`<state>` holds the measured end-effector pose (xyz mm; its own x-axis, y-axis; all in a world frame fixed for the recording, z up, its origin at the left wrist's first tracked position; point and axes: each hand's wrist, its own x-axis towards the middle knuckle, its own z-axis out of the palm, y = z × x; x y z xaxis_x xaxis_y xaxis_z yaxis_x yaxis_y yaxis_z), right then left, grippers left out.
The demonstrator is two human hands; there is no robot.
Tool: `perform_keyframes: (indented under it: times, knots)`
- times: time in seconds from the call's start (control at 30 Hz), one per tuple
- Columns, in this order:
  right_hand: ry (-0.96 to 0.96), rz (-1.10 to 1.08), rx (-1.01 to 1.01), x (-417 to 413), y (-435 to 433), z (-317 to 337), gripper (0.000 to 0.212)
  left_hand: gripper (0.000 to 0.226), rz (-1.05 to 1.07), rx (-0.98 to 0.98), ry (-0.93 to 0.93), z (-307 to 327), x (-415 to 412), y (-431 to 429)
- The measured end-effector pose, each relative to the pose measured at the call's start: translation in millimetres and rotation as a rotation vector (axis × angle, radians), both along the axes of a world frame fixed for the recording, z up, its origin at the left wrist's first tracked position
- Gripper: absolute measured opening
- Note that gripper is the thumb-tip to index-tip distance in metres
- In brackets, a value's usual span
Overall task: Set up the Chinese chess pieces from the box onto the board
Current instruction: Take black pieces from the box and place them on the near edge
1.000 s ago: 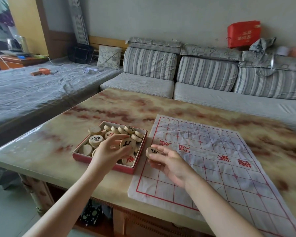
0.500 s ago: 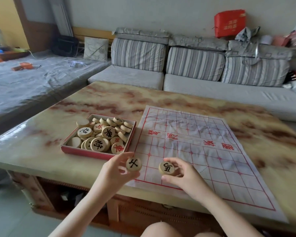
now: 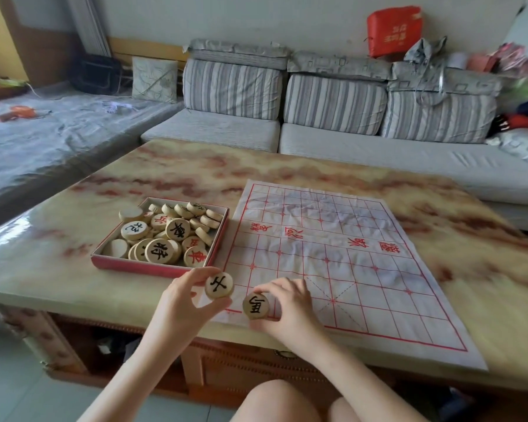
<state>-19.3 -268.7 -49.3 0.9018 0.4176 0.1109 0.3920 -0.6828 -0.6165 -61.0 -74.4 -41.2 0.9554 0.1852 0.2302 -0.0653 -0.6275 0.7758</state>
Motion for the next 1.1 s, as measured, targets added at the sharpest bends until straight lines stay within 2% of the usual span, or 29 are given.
perform_keyframes:
  times: [0.27, 0.4, 0.5, 0.57, 0.7, 0.73, 1.1]
  knots:
    - [-0.051, -0.032, -0.022, -0.9, 25.2, -9.3, 0.055, 0.05, 0.022, 0.009, -0.011, 3.7, -13.4, 10.4]
    - [-0.09, -0.009, -0.06, -2.0, 12.9, -5.8, 0.071, 0.049, -0.003, 0.012, -0.016, 8.6, -12.6, 2.5]
    - [-0.162, -0.049, 0.006, -5.7, -16.5, -2.8, 0.08, 0.047, -0.052, 0.013, -0.014, 10.2, -10.0, -10.9]
    - [-0.156, -0.119, 0.037, -7.4, -44.0, -1.4, 0.075, 0.047, -0.098, 0.018, -0.004, 8.8, -7.4, -24.1]
    - [-0.078, -0.276, 0.143, -16.7, -94.3, 6.6, 0.037, 0.049, -0.198, 0.086, 0.005, 2.7, 2.5, -59.1]
    - [-0.061, -0.294, 0.164, -20.1, -102.4, 8.0, 0.033, 0.05, -0.221, 0.101, 0.011, 1.5, 5.1, -68.9]
    - [-0.009, -0.299, 0.195, -36.5, -119.4, 7.0, 0.033, 0.056, -0.297, 0.304, 0.037, -16.0, 21.9, -121.1]
